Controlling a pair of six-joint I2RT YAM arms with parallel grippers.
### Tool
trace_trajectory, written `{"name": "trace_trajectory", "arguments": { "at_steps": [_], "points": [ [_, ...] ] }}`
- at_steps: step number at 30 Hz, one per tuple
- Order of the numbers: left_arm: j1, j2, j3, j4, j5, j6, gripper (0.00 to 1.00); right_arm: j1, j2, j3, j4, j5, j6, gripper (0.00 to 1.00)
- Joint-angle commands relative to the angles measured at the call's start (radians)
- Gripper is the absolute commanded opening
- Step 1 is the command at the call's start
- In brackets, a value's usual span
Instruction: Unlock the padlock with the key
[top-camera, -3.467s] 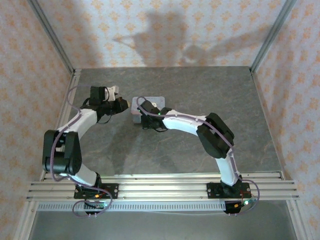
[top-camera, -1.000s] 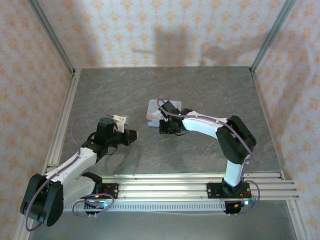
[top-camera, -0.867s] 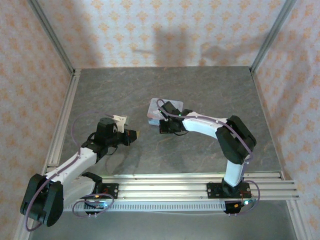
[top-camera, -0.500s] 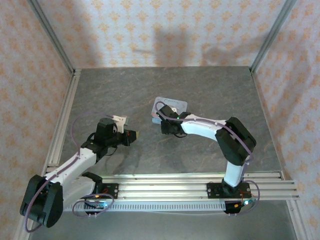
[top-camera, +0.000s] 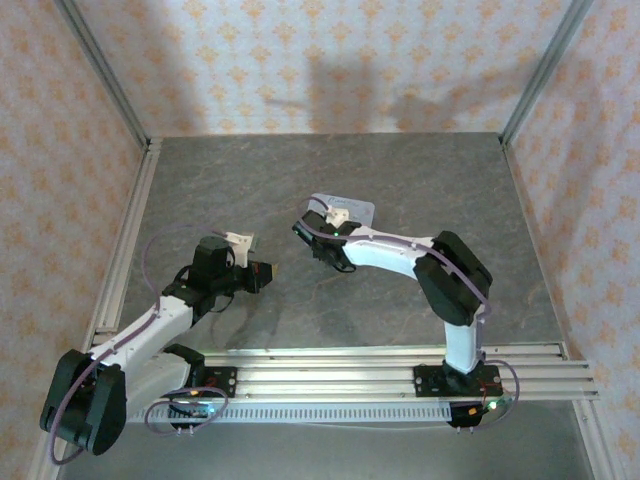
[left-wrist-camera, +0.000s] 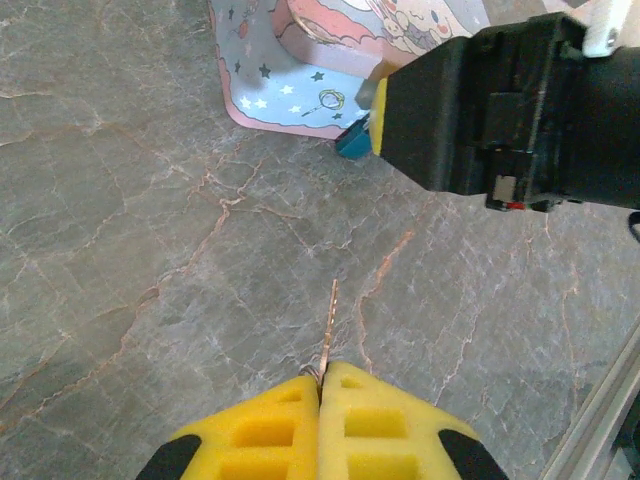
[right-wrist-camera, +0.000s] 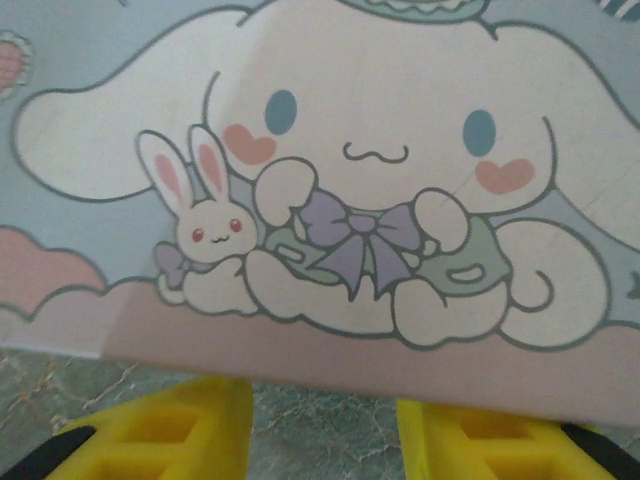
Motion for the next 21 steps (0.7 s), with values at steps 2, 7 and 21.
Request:
{"name": "trace_trajectory", "arguments": {
  "at_steps": [2, 7, 21],
  "points": [
    [-0.004, -0.008, 0.017, -0.018, 0.007, 0.021, 0.0, 0.004, 0.022, 0.022, -0.022, 0.081, 0.057, 0.42],
    [-0.004, 0.004, 0.018, -0.01, 0.012, 0.021, 0.0, 0.006, 0.05, 0.028, -0.004, 0.087, 0.066, 0.42],
    [-0.004, 0.009, 0.003, -0.007, 0.021, 0.021, 0.0, 0.006, 0.127, 0.06, 0.035, 0.11, 0.044, 0.4]
  ]
}}
